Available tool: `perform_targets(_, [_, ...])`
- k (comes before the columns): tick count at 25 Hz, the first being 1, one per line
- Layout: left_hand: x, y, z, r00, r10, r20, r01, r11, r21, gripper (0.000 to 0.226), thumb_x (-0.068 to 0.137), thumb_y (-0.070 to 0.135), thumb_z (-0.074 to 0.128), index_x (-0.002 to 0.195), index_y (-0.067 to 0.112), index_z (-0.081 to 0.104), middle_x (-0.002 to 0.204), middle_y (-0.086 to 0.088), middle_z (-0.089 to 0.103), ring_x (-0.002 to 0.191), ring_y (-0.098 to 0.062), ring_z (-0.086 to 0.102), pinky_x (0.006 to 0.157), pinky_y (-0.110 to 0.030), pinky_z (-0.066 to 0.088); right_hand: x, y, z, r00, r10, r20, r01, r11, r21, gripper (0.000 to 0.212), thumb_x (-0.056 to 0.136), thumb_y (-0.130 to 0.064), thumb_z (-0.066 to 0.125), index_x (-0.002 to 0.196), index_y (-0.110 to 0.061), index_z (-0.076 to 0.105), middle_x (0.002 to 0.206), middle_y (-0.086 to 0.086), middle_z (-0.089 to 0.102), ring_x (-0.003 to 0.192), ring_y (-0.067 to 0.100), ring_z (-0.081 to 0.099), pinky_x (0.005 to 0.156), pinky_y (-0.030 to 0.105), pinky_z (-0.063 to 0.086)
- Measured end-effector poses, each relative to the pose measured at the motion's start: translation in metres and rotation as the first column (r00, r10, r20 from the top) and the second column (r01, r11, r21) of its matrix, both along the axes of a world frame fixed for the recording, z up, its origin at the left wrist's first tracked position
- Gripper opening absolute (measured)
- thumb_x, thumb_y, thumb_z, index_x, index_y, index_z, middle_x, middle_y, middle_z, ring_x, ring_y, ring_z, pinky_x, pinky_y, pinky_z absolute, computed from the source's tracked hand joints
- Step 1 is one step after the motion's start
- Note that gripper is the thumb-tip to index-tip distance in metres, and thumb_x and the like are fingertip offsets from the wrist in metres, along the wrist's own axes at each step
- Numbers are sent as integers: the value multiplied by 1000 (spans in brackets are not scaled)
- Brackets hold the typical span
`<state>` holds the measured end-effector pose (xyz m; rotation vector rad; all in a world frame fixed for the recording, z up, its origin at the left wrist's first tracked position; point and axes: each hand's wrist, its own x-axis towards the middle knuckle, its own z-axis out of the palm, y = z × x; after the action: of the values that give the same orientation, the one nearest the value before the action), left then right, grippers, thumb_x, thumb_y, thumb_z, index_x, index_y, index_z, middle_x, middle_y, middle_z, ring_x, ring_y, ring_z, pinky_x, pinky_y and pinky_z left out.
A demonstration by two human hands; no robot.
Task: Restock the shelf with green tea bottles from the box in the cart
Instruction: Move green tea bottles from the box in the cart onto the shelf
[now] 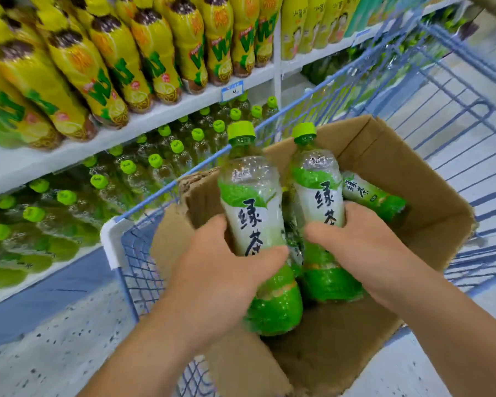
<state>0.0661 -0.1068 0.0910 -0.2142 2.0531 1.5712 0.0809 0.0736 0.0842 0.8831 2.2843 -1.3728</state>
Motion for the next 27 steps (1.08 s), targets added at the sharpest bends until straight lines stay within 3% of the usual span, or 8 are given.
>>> perform_targets(3, [6,-43,28,992,105,-69,-95,987,130,25,72,26,85,93,34,73,83,15,77,75,-4,74,70,-34,62,0,-46,33,994,68,-88,-62,996,64,51,49,-49,65,90,-19,69,75,2,74,72,24,72,72,50,61])
perform_targets(6, [7,-95,53,968,195,-155,-172,974,150,14,73,23,82,84,28,75,76,18,75,66,2,71,53,-13,54,-1,-95,64,977,129,-169,-114,989,97,33,64,-38,71,86,-14,68,70,5,72,60,20,68,59,37,57])
perform_targets(8, [10,-140,65,953,234,-195,-211,969,132,14,73,22,82,84,27,74,76,20,75,66,3,70,50,-10,51,1,-134,76,964,172,-203,-154,983,100,28,68,-34,73,85,-12,67,66,4,70,52,15,62,51,29,51])
perform_targets(15, [47,-316,62,915,307,-261,-341,935,-96,23,72,29,84,91,29,72,82,19,75,73,-2,72,75,-40,61,14,-285,74,932,277,-234,-258,960,107,20,71,-31,73,84,-17,68,68,-2,70,56,13,62,57,28,51])
perform_targets(20, [75,-406,34,906,358,-227,-402,895,-194,29,68,34,84,95,33,70,83,20,74,75,0,70,71,-35,60,20,-382,40,923,342,-176,-347,938,2,19,72,-28,75,88,-22,66,76,1,72,74,23,70,70,43,58])
perform_targets(22, [75,-433,19,897,384,-217,-431,870,-240,31,67,33,84,95,34,70,81,23,73,74,3,69,68,-30,59,14,-411,26,912,372,-173,-379,925,-6,20,72,-27,75,89,-22,66,79,1,72,76,22,71,71,42,59])
perform_targets(27, [53,-496,-19,861,452,-232,-506,804,-312,28,68,29,86,91,29,72,77,20,74,69,0,70,67,-33,61,-18,-472,-12,880,431,-198,-447,893,-45,27,67,-27,77,91,-23,64,83,1,72,80,20,70,74,43,61])
